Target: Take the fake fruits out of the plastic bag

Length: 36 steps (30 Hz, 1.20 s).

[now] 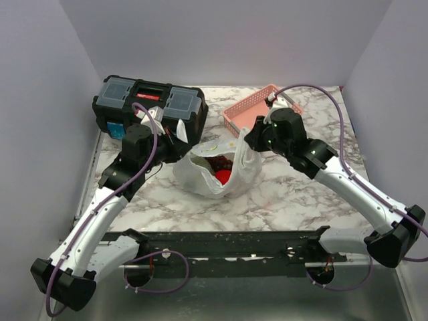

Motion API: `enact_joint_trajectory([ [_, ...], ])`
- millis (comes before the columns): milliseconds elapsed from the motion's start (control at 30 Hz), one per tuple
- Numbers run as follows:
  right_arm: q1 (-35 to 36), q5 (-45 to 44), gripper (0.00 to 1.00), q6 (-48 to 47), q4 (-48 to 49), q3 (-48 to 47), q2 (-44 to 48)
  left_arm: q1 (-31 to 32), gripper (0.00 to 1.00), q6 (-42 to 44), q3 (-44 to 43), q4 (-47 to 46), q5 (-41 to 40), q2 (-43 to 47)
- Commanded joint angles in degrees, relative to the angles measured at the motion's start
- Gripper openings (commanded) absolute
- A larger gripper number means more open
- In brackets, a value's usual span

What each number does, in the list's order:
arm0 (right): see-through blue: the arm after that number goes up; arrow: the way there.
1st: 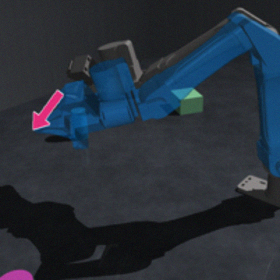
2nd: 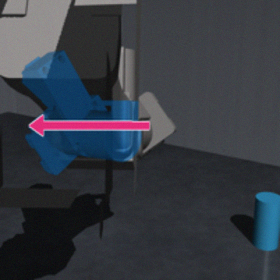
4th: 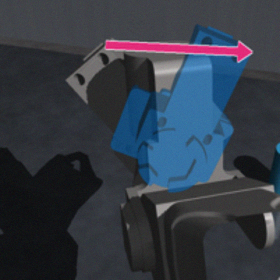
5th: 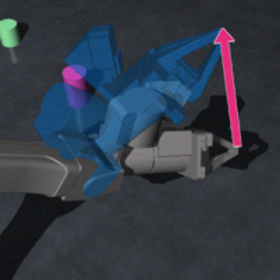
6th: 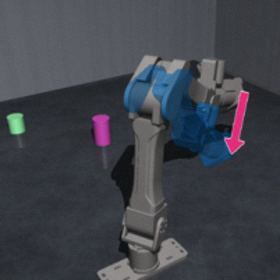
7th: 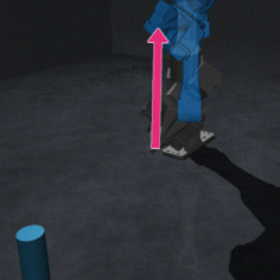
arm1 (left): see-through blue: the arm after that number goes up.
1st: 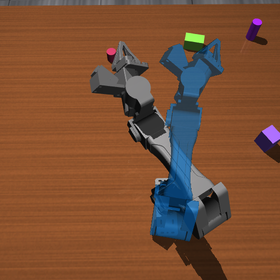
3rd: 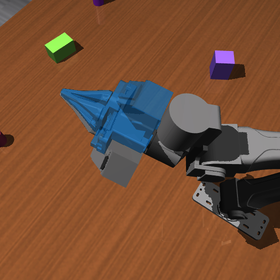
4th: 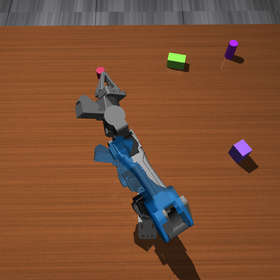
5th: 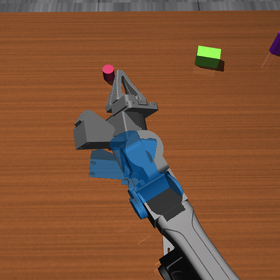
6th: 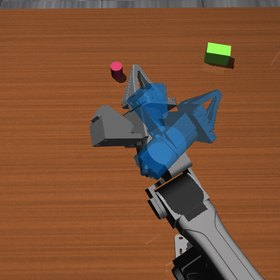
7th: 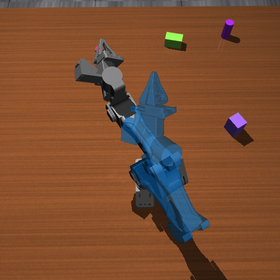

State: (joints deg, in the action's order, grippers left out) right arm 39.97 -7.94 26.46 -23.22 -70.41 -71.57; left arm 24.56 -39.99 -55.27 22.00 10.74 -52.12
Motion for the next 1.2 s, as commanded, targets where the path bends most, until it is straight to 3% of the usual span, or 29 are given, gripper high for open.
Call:
enact_joint_trajectory([
  [0,0.2,-5.4,0.20,-2.0,-14.6,-1.0,1.9,-1.2,0.00,-0.9,0.9,-0.6,6.3,-0.2],
  [200,0.2,4.7,0.38,-3.7,-17.8,-2.8,3.4,-1.7,0.00,0.6,1.4,-0.9,7.4,0.7],
  [333,0.2,16.2,0.54,-3.3,-12.3,-3.2,3.4,-1.8,0.00,2.5,0.6,-0.3,9.9,-0.9],
  [433,0.3,22.9,0.59,-1.4,-9.0,-5.7,1.0,-1.8,0.00,3.1,0.7,-0.1,10.4,-1.2],
  [700,0.3,24.2,0.87,-0.5,-6.6,-11.3,-3.7,-1.8,0.00,4.0,1.4,-0.2,10.1,-0.5],
  [900,0.3,19.7,0.89,-1.1,-7.4,-10.9,-7.4,-1.8,0.00,4.0,1.3,-0.6,10.6,-0.5],
  [1167,2.7,8.4,0.81,-1.0,-9.1,-11.2,-9.9,-1.8,0.00,3.4,2.3,-2.2,11.6,-1.0],
])
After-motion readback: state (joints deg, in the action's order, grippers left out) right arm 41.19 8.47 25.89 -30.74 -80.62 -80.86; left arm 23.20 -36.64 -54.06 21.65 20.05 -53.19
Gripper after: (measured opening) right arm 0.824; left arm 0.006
